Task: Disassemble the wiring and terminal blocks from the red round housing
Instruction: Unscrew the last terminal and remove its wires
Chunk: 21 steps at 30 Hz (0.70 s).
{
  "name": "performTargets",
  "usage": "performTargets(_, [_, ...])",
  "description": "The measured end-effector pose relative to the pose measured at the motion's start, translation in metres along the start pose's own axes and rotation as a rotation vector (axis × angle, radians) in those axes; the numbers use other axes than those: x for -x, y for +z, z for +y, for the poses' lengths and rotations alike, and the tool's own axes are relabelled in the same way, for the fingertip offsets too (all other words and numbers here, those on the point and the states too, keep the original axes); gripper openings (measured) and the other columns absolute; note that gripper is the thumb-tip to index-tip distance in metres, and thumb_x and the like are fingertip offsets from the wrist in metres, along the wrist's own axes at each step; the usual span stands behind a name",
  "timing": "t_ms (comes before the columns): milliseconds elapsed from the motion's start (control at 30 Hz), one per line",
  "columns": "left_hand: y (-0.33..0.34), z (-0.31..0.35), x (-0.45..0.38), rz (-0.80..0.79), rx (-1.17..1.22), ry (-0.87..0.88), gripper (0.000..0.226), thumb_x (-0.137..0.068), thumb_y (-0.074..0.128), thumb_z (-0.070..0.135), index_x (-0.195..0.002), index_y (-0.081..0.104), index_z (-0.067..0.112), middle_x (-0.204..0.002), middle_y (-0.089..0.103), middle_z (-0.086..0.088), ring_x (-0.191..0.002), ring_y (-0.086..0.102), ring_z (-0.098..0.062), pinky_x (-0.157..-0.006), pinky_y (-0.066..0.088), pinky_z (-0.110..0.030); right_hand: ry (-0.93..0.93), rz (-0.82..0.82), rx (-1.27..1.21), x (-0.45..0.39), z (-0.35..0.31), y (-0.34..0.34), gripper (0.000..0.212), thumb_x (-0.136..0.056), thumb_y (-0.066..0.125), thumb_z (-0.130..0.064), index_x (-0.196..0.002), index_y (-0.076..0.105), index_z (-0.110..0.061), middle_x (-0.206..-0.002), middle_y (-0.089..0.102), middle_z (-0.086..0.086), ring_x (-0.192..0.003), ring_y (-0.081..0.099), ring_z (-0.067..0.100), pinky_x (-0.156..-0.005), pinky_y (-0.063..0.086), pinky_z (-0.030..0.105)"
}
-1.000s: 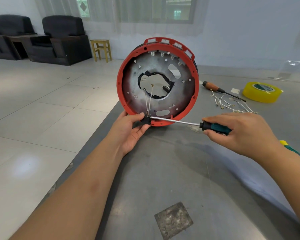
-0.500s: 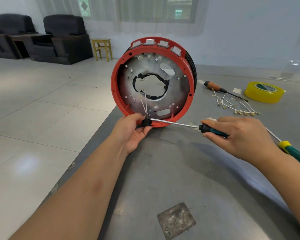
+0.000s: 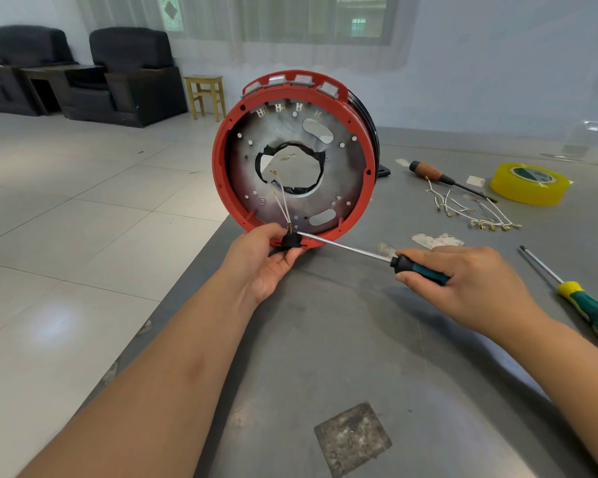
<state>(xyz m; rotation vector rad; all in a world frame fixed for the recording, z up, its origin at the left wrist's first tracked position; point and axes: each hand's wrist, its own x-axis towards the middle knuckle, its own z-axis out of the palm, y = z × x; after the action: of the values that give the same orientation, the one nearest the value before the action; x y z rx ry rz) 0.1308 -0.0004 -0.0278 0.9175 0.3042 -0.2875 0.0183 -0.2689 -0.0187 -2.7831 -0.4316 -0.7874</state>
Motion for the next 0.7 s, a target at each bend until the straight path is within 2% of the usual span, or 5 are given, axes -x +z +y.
performTargets(133, [0.0, 0.001, 0.002, -0.001, 0.015, -0.004, 0.042, -0.096, 0.053, -0.006, -0.138, 0.054, -0.009, -0.13, 0.067, -0.03, -0.103, 0.074, -0.047, -0.051, 0.058, -0.026, -0.068, 0.007, 0.088, -0.006, -0.002, -0.011, 0.029, -0.088, 0.07, -0.037, -0.115, 0.077, -0.027, -0.075, 0.07, -0.002, -0.063, 0.062, 0.027, -0.049, 0.051, 0.037])
performTargets(233, [-0.001, 0.001, 0.002, -0.012, 0.009, -0.005, 0.026, -0.096, 0.053, -0.007, -0.121, 0.057, -0.002, -0.135, 0.064, -0.031, -0.109, 0.073, -0.047, -0.05, 0.058, -0.026, -0.109, 0.015, 0.179, -0.01, -0.003, -0.02, 0.03, -0.088, 0.07, -0.038, -0.115, 0.077, -0.027, -0.077, 0.071, -0.002, -0.063, 0.065, 0.029, -0.045, 0.049, 0.033])
performTargets(500, [-0.001, -0.001, 0.0, -0.006, -0.013, -0.002, 0.017, -0.095, 0.056, -0.007, -0.11, 0.057, 0.0, -0.138, 0.063, -0.03, -0.114, 0.072, -0.042, -0.054, 0.06, -0.029, -0.154, -0.004, 0.239, -0.019, -0.01, -0.039, 0.044, -0.091, 0.047, -0.051, -0.115, 0.077, -0.03, -0.083, 0.073, -0.004, -0.068, 0.068, 0.031, -0.046, 0.048, 0.033])
performTargets(600, [-0.002, -0.002, -0.002, 0.004, -0.013, 0.007, 0.017, -0.095, 0.056, -0.007, -0.111, 0.058, 0.0, -0.128, 0.068, -0.028, -0.096, 0.076, -0.036, -0.052, 0.059, -0.028, -0.152, -0.027, 0.258, -0.021, -0.013, -0.043, 0.043, -0.09, 0.048, -0.051, -0.114, 0.077, -0.03, -0.082, 0.073, -0.005, -0.067, 0.068, 0.031, -0.046, 0.044, 0.028])
performTargets(700, [-0.001, -0.002, -0.002, 0.002, -0.003, 0.025, 0.02, -0.096, 0.056, -0.007, -0.114, 0.057, 0.001, -0.11, 0.071, -0.02, -0.075, 0.077, -0.029, -0.052, 0.059, -0.028, -0.163, -0.059, 0.271, -0.023, -0.013, -0.046, 0.045, -0.091, 0.045, -0.052, -0.113, 0.077, -0.03, -0.08, 0.071, -0.007, -0.064, 0.067, 0.029, -0.049, 0.028, 0.018])
